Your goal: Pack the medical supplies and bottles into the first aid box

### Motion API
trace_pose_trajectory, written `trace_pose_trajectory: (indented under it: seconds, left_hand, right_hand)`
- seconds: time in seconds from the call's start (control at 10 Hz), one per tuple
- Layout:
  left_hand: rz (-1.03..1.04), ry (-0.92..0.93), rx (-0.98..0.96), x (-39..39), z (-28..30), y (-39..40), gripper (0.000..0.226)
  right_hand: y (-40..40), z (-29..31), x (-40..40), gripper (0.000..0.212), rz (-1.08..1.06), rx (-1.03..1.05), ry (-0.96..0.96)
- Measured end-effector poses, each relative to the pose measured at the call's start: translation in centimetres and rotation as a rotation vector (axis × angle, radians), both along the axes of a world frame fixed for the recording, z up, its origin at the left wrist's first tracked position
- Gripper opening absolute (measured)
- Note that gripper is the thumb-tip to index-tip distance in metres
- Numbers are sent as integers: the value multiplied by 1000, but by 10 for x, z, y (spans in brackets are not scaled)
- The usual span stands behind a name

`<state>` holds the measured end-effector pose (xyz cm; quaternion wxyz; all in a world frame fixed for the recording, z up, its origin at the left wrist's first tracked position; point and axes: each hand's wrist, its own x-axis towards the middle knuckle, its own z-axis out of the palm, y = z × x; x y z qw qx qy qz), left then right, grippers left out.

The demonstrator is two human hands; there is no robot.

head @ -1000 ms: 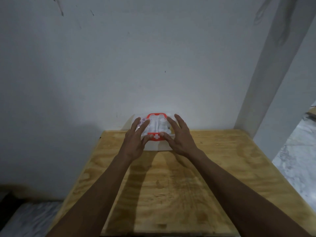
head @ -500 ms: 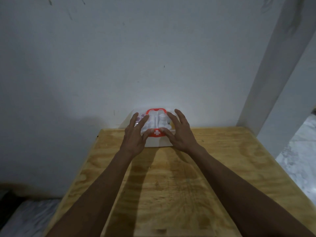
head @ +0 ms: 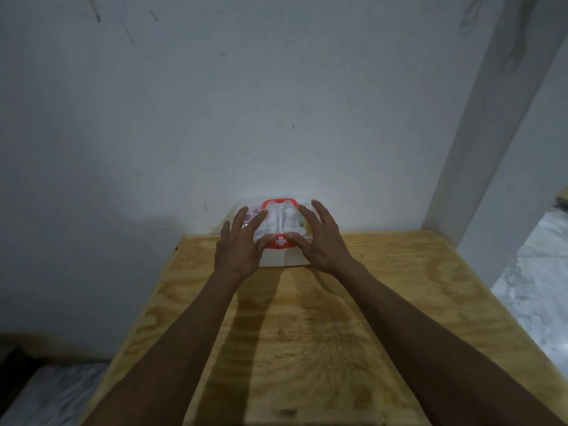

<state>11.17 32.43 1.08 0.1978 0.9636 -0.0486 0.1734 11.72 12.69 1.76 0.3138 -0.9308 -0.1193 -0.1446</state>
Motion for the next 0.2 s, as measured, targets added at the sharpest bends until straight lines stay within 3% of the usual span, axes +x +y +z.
trace_pose_trajectory:
  seconds: [0.2]
  left_hand:
    - [93, -88, 44, -13, 10, -11, 63]
  right_hand:
    - [2, 4, -16, 70, -79, -83, -31]
